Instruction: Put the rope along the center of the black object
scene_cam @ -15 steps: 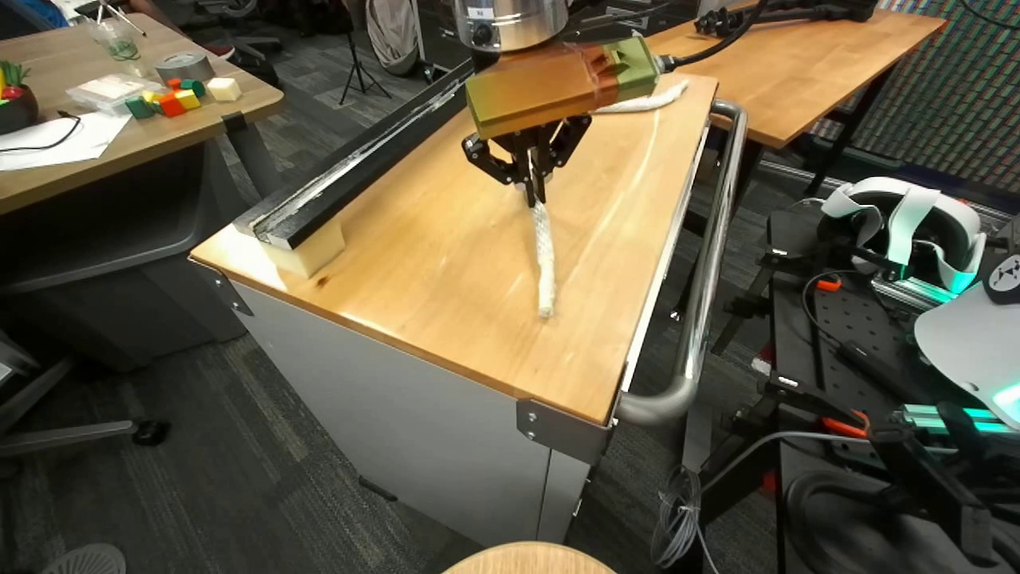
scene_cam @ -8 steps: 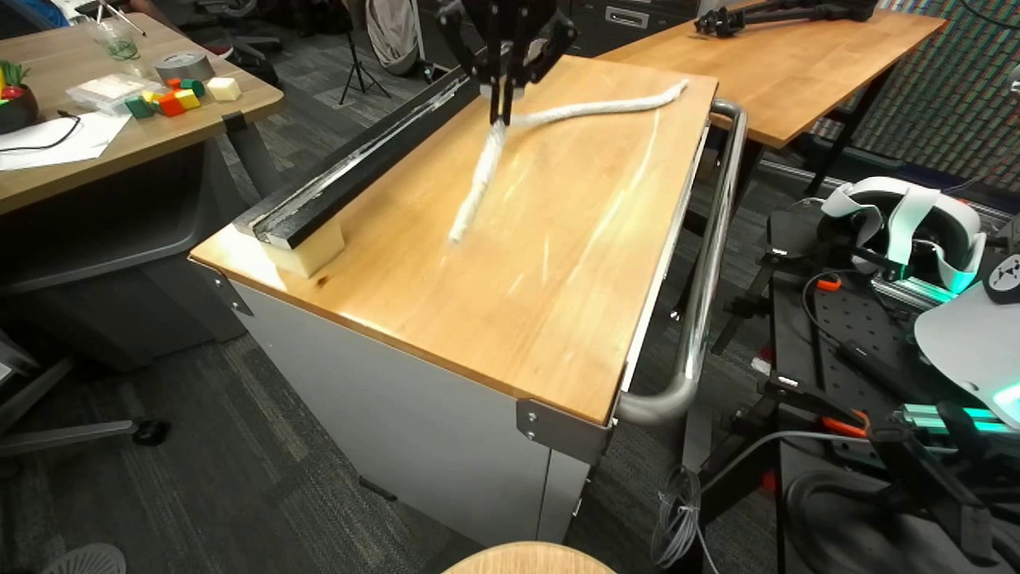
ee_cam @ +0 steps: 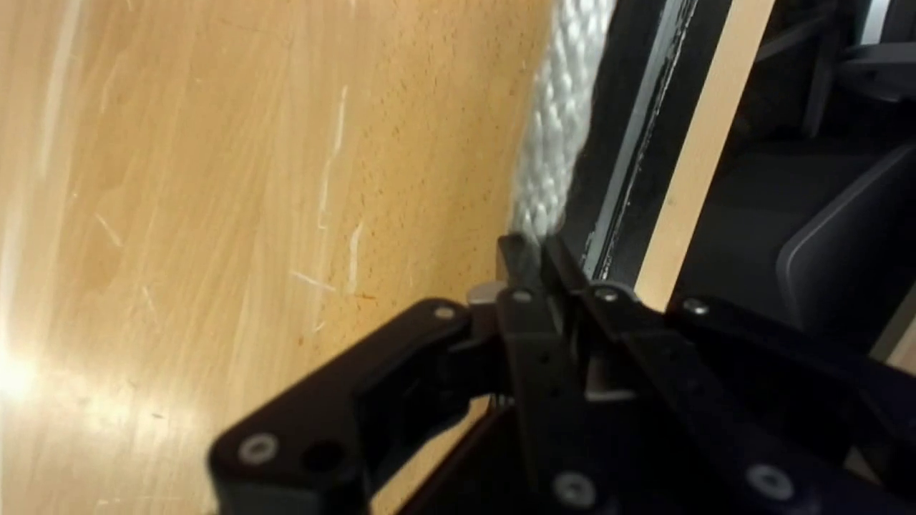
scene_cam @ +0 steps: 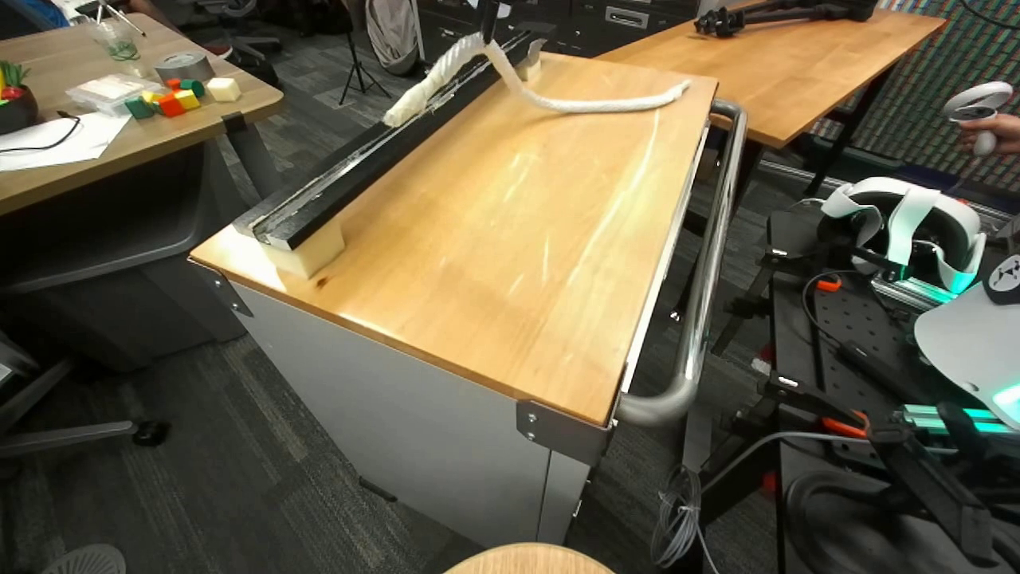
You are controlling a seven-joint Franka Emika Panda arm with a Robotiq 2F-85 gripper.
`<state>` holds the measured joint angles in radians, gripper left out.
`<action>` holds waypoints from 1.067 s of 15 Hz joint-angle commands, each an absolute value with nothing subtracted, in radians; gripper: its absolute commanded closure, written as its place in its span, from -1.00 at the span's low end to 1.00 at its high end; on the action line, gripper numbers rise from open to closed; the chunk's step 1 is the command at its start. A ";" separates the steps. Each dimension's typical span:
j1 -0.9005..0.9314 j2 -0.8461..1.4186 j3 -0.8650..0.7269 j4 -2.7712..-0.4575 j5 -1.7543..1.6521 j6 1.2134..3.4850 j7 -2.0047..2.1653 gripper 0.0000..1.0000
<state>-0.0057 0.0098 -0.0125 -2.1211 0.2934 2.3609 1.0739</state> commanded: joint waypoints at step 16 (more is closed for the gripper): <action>0.136 0.416 -0.006 -1.442 -0.128 1.924 1.158 0.96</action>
<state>0.1037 0.3346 0.0078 -1.5722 -0.0802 2.0096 1.1526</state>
